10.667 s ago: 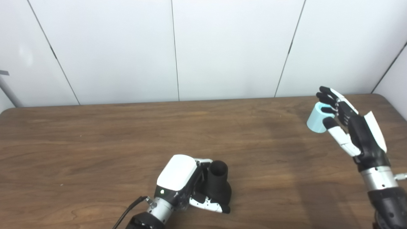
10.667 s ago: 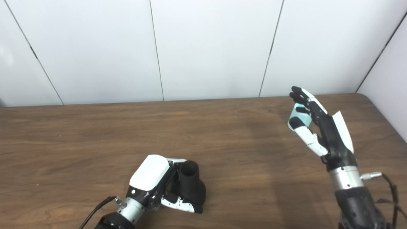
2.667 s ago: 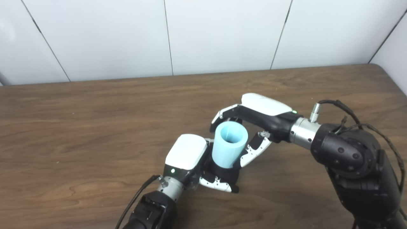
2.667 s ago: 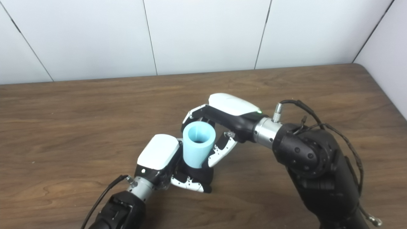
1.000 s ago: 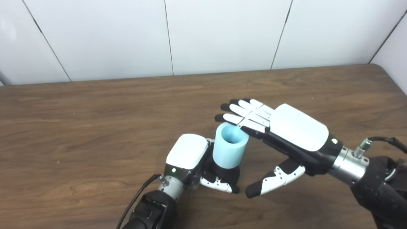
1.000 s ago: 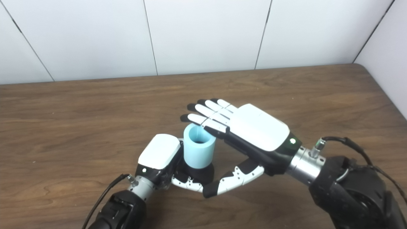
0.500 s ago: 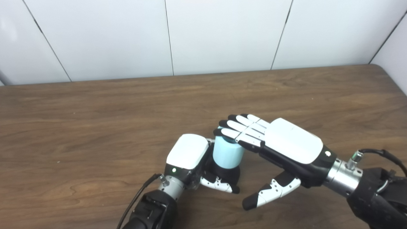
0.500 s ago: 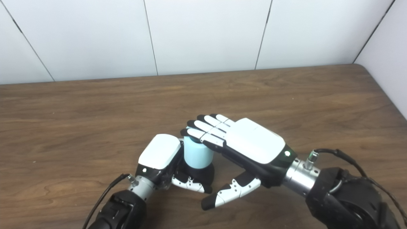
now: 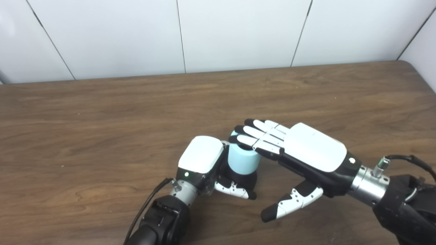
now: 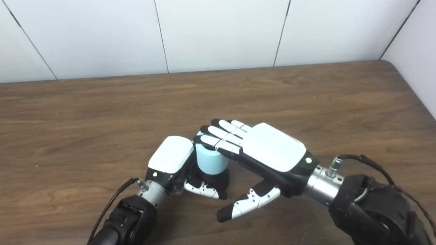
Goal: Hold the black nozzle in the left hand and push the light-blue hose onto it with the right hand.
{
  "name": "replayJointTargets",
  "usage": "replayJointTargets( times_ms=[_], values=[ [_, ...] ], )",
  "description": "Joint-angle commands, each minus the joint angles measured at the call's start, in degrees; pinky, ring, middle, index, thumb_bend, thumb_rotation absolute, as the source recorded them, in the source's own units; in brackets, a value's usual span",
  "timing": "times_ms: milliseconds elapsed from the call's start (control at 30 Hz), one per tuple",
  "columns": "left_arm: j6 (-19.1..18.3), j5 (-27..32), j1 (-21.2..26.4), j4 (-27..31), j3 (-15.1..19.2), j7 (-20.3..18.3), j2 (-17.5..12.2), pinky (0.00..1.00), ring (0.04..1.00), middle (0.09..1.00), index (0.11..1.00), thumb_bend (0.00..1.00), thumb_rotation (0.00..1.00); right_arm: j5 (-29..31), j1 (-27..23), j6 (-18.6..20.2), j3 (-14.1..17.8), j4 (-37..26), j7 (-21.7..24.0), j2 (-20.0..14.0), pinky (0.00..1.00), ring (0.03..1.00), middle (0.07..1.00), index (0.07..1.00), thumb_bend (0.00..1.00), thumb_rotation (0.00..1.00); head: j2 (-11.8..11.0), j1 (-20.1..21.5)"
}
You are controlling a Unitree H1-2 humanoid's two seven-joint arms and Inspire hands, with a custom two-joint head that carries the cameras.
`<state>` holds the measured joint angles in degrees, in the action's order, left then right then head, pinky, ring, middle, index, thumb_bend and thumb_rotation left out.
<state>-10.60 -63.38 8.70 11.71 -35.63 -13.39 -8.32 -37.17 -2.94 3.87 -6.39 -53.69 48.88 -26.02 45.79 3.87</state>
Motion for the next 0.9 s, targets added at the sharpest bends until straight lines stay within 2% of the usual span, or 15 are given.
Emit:
replayJointTargets(
  times_ms=[0, 300, 867],
  values=[
    [-0.73, -0.95, -2.8, -2.42, -1.16, -4.81, -1.4, 0.34, 0.474, 0.537, 0.461, 0.47, 0.0, -1.41, 0.41, -1.12, -1.16, -0.73, 2.72, -0.22, 0.99, 1.0, 0.989, 0.953, 0.74, 1.0, 0.01, 0.04],
    [-1.03, -1.42, -3.13, -1.9, -0.81, -5.77, -1.6, 0.37, 0.502, 0.533, 0.444, 0.47, 0.0, -6.64, 2.23, -1.17, -5.18, -0.5, 4.68, -0.78, 0.99, 1.0, 1.0, 0.956, 0.74, 1.0, 0.33, 0.0],
    [-1.03, -1.62, -3.28, -1.42, -0.56, -6.21, -1.34, 0.37, 0.5, 0.537, 0.441, 0.47, 0.0, -6.78, 4.33, -1.09, -5.93, 2.3, 1.98, -2.63, 0.98, 1.0, 0.977, 0.945, 0.75, 1.0, 0.72, 0.13]
  ],
)
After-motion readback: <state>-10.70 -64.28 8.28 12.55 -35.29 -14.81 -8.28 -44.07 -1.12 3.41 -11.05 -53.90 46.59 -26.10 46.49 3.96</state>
